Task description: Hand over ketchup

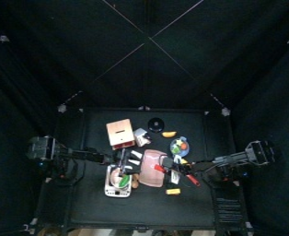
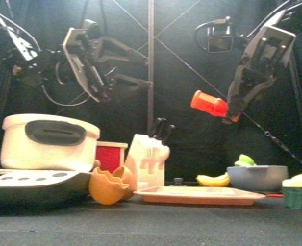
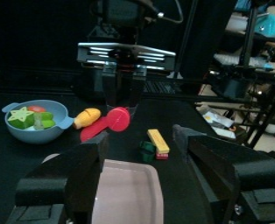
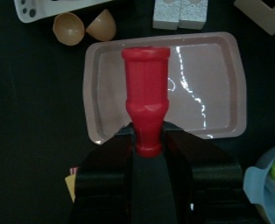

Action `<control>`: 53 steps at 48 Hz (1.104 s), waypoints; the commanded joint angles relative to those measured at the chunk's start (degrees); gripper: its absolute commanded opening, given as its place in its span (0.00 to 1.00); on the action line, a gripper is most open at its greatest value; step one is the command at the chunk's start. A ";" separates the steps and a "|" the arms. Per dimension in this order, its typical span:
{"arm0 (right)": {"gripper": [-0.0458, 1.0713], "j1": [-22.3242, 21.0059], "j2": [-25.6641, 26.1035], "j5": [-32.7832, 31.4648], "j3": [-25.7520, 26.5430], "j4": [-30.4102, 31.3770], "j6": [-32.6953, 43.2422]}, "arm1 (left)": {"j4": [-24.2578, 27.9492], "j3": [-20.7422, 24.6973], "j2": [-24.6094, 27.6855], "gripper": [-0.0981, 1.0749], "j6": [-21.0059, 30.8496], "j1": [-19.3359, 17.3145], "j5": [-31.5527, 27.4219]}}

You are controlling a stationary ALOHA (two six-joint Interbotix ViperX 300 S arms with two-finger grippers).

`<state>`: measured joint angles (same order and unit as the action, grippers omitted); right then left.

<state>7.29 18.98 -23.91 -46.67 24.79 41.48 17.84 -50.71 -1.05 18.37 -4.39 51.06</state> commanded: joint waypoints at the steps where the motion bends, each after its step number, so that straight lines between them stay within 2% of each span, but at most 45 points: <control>1: 0.49 -0.09 -0.18 0.88 1.58 0.18 -0.18 | 0.88 4.13 1.41 0.92 -0.09 -0.09 -2.02; 17: 0.49 -0.18 -2.02 0.88 3.43 1.49 -0.26 | 2.46 10.99 5.45 0.94 -0.09 0.35 -10.72; 40: 0.49 -0.18 -3.34 0.88 4.57 2.81 0.00 | 2.72 14.77 9.40 0.94 -0.09 0.88 -11.60; 53: 0.49 -0.18 -3.69 0.88 5.19 2.90 -0.35 | 2.55 16.08 11.34 0.89 0.00 0.88 -13.97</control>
<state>7.29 14.50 -23.38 -43.07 27.51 41.22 20.39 -36.12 10.55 18.28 -3.60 37.71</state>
